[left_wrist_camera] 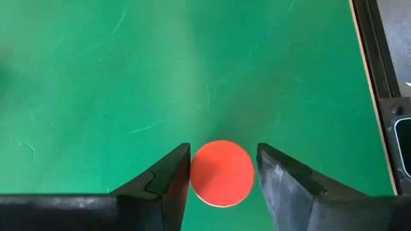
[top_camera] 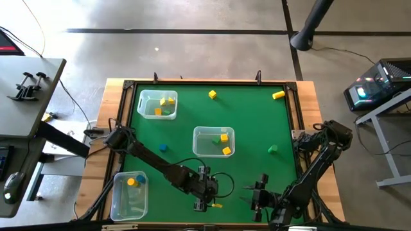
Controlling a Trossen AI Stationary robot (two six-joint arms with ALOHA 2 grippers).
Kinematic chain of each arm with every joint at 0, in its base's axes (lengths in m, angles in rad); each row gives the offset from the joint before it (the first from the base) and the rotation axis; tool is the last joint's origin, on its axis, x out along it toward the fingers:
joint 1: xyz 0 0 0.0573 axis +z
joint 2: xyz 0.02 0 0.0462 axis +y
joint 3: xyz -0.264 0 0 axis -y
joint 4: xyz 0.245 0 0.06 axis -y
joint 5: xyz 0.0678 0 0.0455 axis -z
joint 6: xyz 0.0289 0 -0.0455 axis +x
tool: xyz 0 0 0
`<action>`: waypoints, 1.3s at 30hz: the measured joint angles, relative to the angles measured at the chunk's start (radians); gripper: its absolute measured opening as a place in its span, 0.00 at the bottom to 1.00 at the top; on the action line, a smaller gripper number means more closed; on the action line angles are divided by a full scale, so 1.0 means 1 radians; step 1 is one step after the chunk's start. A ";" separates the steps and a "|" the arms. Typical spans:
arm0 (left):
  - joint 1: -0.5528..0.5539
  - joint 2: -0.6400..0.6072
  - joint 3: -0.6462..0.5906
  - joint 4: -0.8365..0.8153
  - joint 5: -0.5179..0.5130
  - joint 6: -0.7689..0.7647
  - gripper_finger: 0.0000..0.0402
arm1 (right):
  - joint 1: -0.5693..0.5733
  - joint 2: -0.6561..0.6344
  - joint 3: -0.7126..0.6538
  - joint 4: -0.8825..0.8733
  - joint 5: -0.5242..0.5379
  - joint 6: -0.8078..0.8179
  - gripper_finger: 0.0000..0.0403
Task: Sort blocks by size
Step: Put the orange cylindrical block into the bottom left transparent bin
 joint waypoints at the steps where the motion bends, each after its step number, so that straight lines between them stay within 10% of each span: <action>1: 0.000 0.000 0.002 -0.002 0.000 0.000 0.39 | 0.000 0.000 0.000 0.000 0.000 0.000 0.45; 13: -0.003 0.000 0.034 -0.059 0.009 -0.001 0.24 | 0.000 0.000 0.000 0.000 0.000 0.000 0.45; 21: -0.080 0.000 0.266 -0.459 -0.050 -0.048 0.23 | 0.000 0.000 0.000 0.000 0.000 0.002 0.45; 32: -0.338 -0.001 0.430 -1.095 -0.041 -0.676 0.22 | 0.000 0.000 0.000 0.002 0.001 0.002 0.45; 39: -0.507 -0.081 0.387 -1.088 -0.054 -1.047 0.22 | -0.001 0.000 0.000 0.021 0.013 -0.043 0.45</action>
